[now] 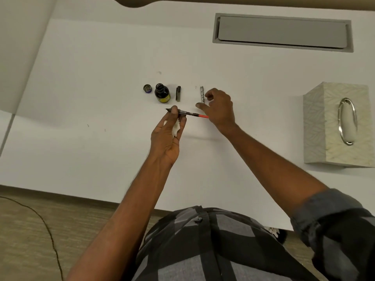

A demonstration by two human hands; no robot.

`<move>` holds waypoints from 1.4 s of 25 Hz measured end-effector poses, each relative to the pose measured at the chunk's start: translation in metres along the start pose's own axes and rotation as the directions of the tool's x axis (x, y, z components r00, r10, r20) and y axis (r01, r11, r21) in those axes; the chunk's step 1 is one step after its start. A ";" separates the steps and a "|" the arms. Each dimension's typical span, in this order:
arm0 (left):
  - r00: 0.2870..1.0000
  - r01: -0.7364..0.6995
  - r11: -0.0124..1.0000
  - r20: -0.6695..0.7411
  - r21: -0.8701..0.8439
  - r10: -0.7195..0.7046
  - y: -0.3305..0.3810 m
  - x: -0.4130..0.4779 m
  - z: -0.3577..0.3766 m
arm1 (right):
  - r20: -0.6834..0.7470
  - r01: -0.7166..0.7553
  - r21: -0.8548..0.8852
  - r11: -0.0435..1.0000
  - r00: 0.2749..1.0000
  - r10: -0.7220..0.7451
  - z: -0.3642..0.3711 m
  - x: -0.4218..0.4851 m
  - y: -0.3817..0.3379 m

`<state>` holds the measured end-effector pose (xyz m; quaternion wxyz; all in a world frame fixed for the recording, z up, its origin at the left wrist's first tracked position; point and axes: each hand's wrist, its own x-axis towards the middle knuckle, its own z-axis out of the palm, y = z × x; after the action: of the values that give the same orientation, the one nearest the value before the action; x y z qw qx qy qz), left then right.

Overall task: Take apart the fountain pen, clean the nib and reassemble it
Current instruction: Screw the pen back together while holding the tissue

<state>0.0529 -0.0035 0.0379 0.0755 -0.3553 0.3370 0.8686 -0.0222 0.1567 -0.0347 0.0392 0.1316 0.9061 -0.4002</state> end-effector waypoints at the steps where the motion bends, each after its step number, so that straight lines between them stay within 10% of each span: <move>1: 1.000 -0.002 1.000 -0.016 -0.013 0.002 0.001 0.002 0.001 | 0.005 0.046 -0.055 0.997 0.999 -0.046 0.009 0.008 0.001; 20: 0.994 0.029 0.999 0.108 -0.014 -0.027 0.001 -0.012 0.007 | -0.068 0.283 0.194 0.939 0.959 -0.275 -0.109 -0.120 -0.009; 35: 0.984 0.069 0.998 0.163 0.006 -0.069 -0.005 -0.060 -0.011 | -0.125 0.030 0.580 0.814 0.991 0.053 -0.087 -0.173 -0.041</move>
<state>0.1048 -0.0001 0.0699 0.1327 -0.2946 0.3172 0.8916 0.1363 0.1579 0.0840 -0.0618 0.1696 0.7407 -0.6471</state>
